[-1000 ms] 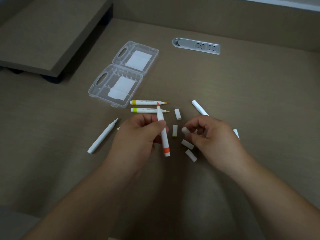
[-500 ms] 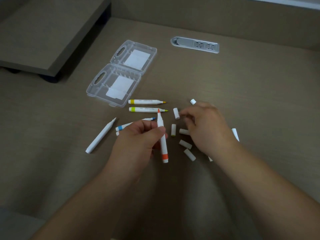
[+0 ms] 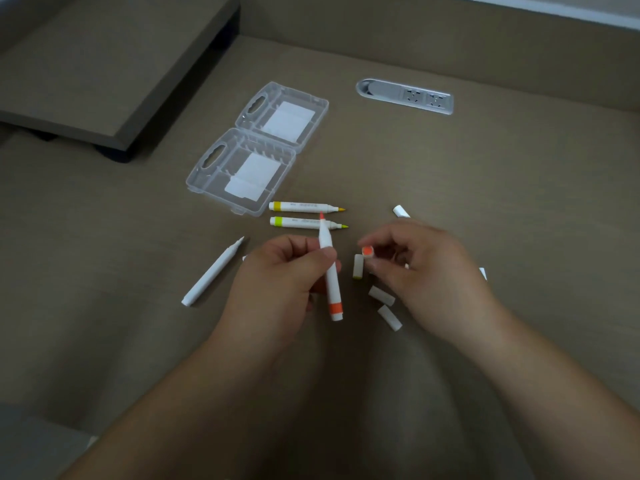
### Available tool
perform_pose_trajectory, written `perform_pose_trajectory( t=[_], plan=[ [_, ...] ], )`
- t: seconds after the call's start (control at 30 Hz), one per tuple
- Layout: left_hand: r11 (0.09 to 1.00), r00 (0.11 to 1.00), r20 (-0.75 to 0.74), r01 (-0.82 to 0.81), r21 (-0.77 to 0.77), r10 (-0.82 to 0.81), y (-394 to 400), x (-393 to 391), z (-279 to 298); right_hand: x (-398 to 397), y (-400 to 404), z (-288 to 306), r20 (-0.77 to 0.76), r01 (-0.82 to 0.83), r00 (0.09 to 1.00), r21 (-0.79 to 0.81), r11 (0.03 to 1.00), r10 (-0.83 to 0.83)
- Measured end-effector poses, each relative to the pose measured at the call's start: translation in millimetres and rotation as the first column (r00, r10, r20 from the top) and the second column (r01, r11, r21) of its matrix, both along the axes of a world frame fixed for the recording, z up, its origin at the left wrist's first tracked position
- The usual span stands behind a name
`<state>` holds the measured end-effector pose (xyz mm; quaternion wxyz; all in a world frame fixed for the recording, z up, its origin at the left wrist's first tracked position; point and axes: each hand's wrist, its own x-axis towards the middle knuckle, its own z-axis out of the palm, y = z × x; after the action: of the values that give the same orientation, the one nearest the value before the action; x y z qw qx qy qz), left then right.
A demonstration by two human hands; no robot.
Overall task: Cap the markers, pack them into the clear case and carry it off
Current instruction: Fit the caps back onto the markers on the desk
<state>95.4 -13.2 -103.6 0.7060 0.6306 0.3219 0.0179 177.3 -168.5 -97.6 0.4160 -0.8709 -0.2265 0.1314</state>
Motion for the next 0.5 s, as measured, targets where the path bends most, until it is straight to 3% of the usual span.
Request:
perform_pose_trajectory(
  t=[0.17, 0.5],
  plan=[
    [1.000, 0.999, 0.033, 0.007, 0.004, -0.007, 0.0, 8.3, 4.4, -22.0, -13.5, -4.0, -0.077, -0.040, 0.996, 0.114, 0.993, 0.049],
    [1.000, 0.999, 0.032, 0.002, 0.018, -0.002, -8.8, 8.6, 1.4, -28.5, -21.7, 1.2, -0.092, -0.033, 0.995, 0.084, 0.996, 0.041]
  ],
)
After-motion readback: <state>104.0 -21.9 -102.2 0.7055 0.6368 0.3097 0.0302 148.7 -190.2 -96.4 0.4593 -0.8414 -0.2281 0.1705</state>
